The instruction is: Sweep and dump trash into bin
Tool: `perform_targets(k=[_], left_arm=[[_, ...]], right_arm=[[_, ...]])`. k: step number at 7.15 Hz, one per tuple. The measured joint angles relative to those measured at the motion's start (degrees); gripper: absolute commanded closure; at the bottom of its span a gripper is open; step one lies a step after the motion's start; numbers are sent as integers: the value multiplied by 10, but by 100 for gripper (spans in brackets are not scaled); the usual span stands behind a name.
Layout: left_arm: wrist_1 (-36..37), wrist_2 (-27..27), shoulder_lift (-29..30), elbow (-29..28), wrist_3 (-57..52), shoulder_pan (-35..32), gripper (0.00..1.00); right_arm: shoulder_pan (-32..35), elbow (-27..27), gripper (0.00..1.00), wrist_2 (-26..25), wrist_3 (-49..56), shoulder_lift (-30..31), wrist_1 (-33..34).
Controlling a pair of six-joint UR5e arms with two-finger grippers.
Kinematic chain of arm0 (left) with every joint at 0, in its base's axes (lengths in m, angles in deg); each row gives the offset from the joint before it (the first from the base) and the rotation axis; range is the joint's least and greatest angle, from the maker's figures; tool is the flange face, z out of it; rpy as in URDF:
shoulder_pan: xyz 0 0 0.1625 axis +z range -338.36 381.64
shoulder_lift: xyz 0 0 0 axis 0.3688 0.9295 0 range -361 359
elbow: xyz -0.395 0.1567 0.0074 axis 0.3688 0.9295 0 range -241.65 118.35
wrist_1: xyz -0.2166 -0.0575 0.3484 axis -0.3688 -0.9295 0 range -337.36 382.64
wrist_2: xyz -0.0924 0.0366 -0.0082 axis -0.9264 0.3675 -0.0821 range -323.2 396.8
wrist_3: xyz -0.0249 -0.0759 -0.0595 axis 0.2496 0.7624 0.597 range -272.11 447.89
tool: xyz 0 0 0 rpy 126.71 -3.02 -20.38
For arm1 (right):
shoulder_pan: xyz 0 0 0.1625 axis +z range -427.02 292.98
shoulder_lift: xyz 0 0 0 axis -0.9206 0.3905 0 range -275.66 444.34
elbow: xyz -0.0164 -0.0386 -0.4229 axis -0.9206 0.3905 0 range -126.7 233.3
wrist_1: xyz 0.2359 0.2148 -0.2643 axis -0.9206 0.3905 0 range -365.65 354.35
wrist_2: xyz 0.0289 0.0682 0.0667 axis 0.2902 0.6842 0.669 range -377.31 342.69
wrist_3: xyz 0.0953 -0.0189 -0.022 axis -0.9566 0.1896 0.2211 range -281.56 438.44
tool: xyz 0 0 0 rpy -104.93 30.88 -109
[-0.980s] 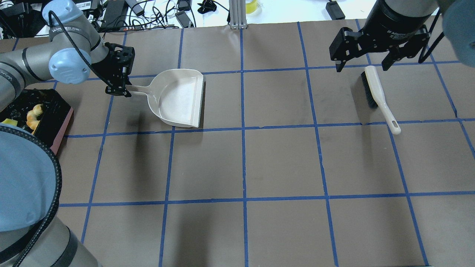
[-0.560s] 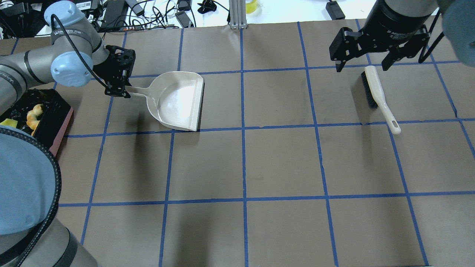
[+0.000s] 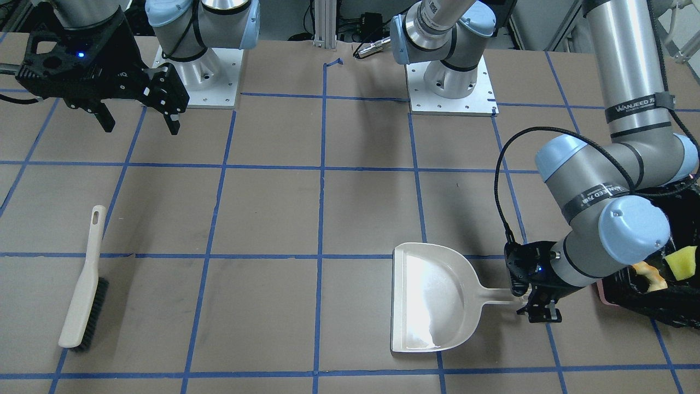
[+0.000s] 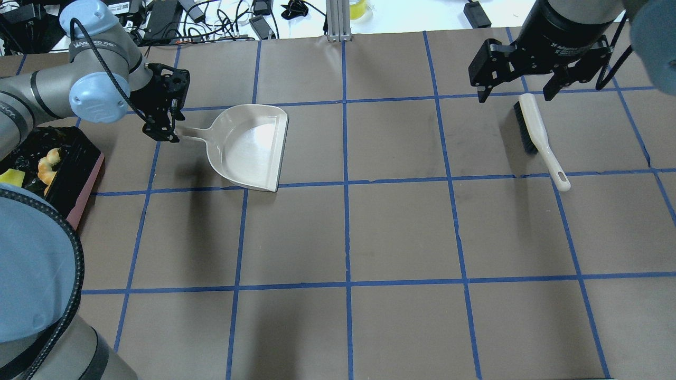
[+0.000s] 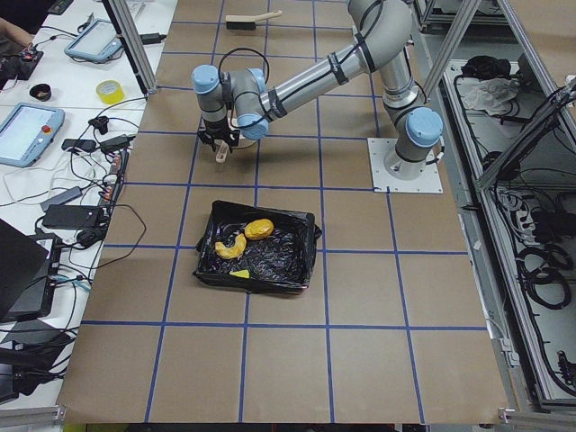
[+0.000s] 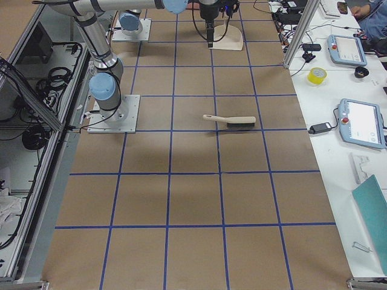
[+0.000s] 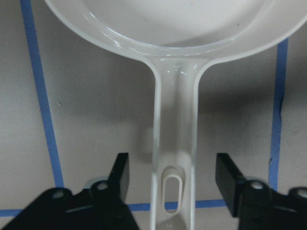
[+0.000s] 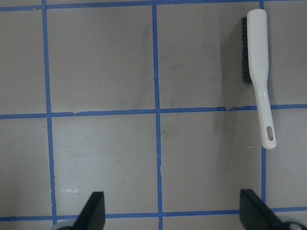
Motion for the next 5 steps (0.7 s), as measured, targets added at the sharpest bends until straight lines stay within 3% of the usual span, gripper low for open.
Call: perform_targets(k=[2,5], left_arm=[[-15,-1,-26,-9,67,-1,0],[-63,-8,-89,-11,262,-22,0]], right_arm=[[0,0,0,0,0,0,-1],[0,0,0,0,0,0,-2]])
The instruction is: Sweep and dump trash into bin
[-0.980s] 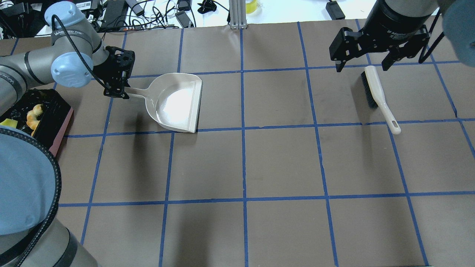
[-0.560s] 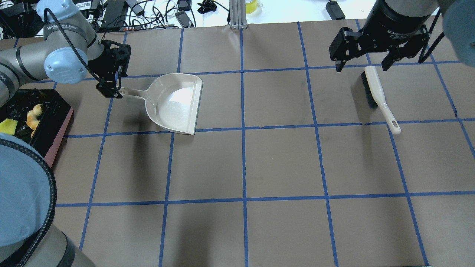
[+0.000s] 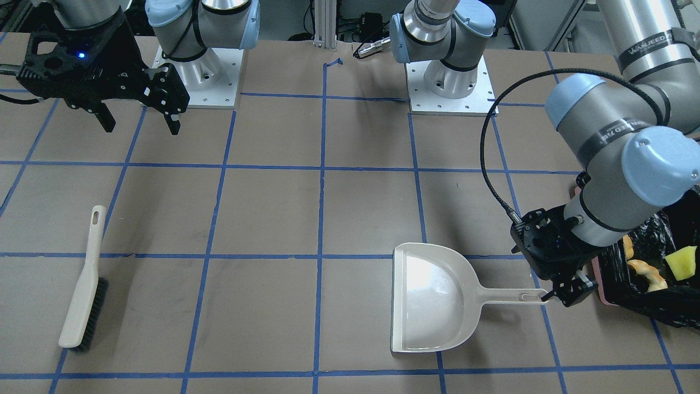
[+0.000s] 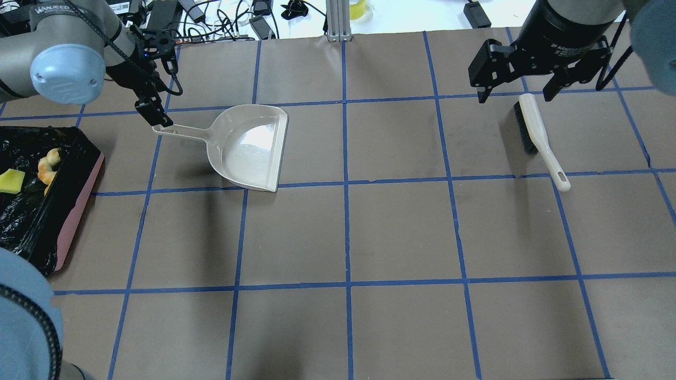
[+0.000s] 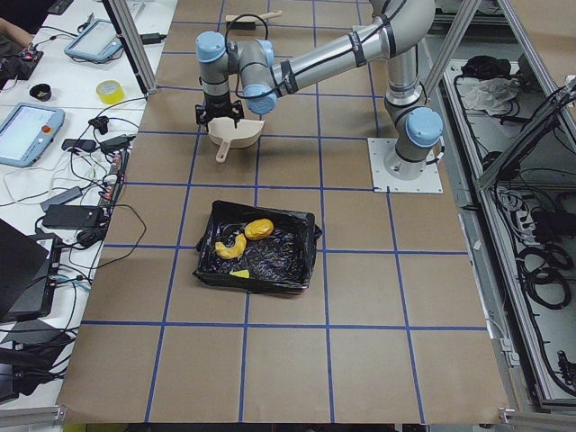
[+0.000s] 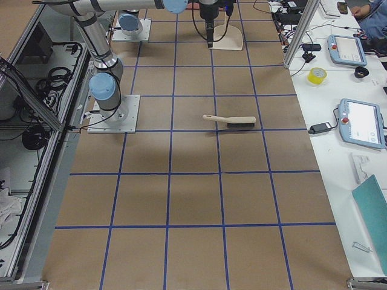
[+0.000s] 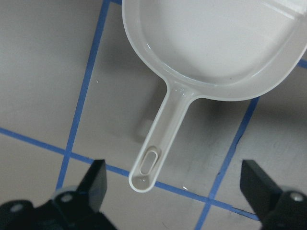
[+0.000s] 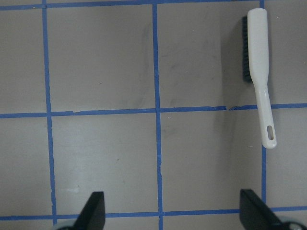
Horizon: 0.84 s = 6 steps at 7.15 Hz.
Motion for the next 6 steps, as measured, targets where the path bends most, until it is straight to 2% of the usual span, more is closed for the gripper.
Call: perform_targets(k=[6], left_arm=[[-91,1,-115,0,448,-79,0]], right_arm=[[0,0,0,0,0,0,-1]])
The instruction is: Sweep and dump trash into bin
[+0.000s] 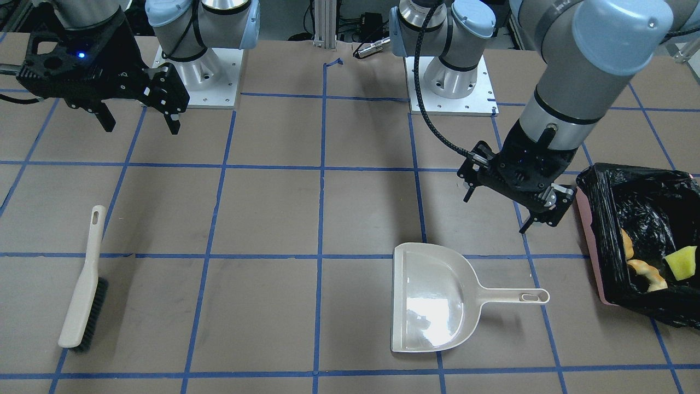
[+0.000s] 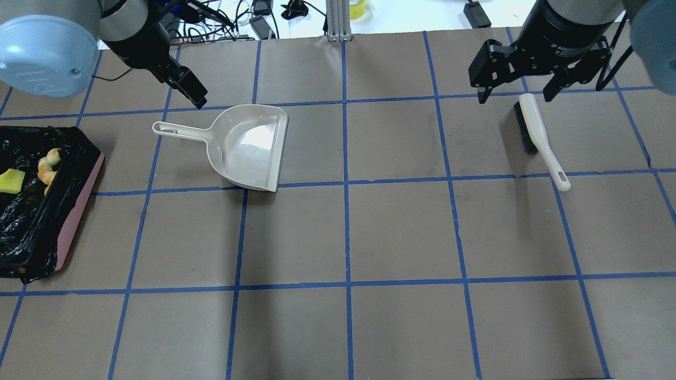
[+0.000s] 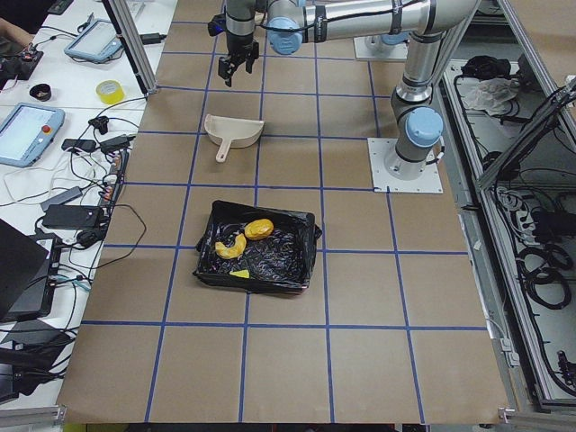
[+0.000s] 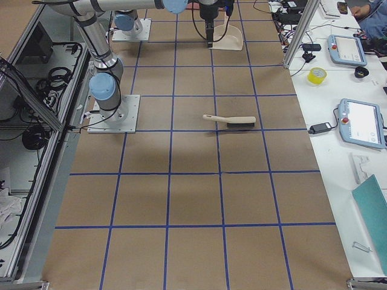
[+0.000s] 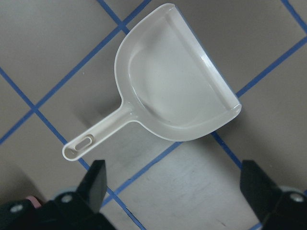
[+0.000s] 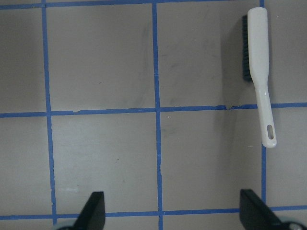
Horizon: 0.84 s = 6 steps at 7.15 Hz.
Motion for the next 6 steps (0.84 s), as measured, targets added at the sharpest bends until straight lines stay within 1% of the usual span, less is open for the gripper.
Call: perform_targets(k=[3,4,6], left_arm=[[-80,-1,-48,7,243,-21,0],[-97,-1,-62,9,288,-25,0],[-119,0,-81,13,316,-26,0]], right_arm=[[0,1,0,0,0,0,-1],[0,1,0,0,0,0,-1],[0,1,0,0,0,0,-1]])
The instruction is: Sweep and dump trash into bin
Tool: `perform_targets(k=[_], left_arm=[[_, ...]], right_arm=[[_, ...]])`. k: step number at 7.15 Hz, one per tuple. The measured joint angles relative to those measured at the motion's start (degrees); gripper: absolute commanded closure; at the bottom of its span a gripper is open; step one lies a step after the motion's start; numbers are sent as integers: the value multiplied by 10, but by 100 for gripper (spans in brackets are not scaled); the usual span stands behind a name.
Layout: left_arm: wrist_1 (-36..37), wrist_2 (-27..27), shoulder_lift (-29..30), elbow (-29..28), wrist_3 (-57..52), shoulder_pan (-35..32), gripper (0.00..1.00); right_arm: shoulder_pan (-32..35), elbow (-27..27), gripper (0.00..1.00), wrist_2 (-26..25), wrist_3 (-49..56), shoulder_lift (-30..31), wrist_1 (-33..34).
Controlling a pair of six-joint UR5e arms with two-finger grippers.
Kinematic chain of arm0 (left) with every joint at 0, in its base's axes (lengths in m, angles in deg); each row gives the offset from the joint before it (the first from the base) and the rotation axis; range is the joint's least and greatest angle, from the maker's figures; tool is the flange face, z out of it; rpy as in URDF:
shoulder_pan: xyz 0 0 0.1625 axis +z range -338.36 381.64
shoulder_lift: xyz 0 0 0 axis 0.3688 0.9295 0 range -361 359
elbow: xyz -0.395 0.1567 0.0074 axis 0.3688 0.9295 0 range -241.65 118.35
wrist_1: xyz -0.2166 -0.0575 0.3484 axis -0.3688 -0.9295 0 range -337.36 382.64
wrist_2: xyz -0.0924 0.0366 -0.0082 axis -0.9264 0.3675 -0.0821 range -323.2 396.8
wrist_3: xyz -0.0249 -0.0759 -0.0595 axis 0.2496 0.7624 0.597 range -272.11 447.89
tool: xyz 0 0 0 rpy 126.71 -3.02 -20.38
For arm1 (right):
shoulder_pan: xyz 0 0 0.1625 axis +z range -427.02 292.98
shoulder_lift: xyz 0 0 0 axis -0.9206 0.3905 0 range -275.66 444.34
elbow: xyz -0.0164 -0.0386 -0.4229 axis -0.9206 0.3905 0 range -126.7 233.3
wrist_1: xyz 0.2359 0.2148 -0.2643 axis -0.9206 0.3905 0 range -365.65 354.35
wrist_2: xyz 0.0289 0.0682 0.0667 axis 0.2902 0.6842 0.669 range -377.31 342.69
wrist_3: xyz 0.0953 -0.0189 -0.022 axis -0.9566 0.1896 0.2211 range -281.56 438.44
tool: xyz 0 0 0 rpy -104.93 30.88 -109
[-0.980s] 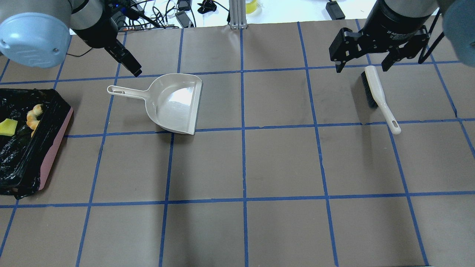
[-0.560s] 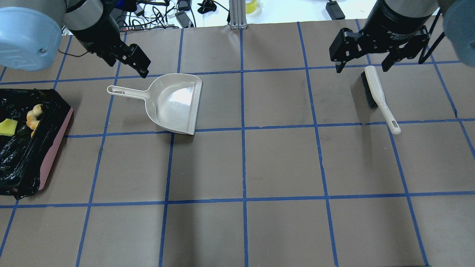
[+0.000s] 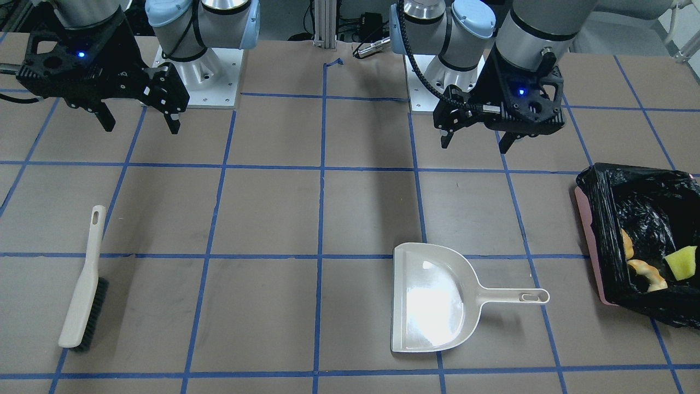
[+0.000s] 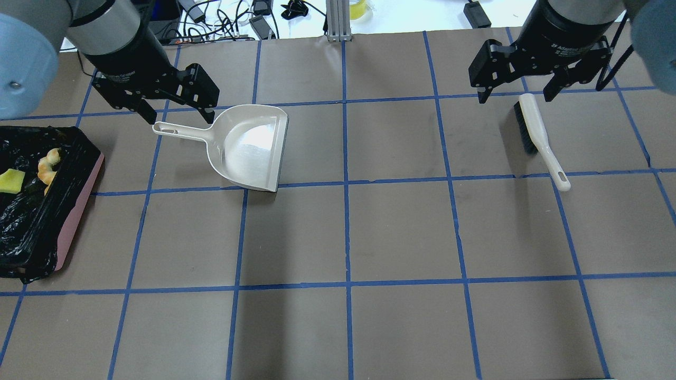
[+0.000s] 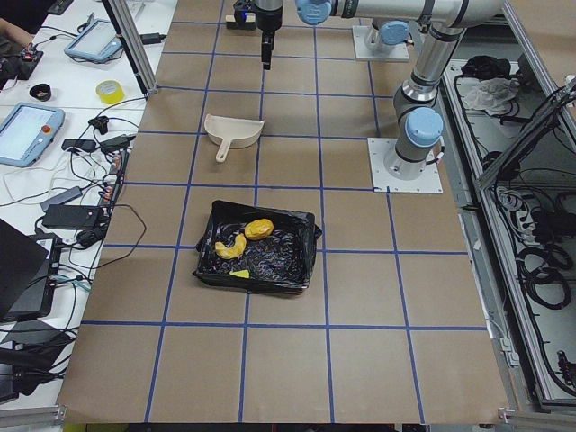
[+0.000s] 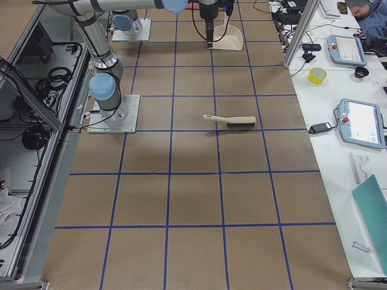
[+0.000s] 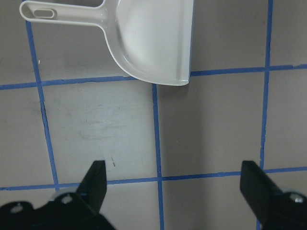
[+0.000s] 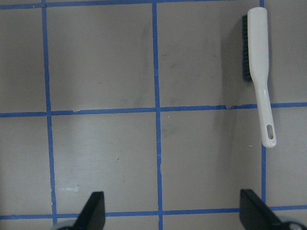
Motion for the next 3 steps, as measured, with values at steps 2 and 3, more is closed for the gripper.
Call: perform_targets(k=[2,3], left_arm=[[-4,1,-5,5,-1,1,0],[-3,1,-6,6,-1,2,0]], right_arm=[[0,0,0,0,0,0,0],[0,0,0,0,0,0,0]])
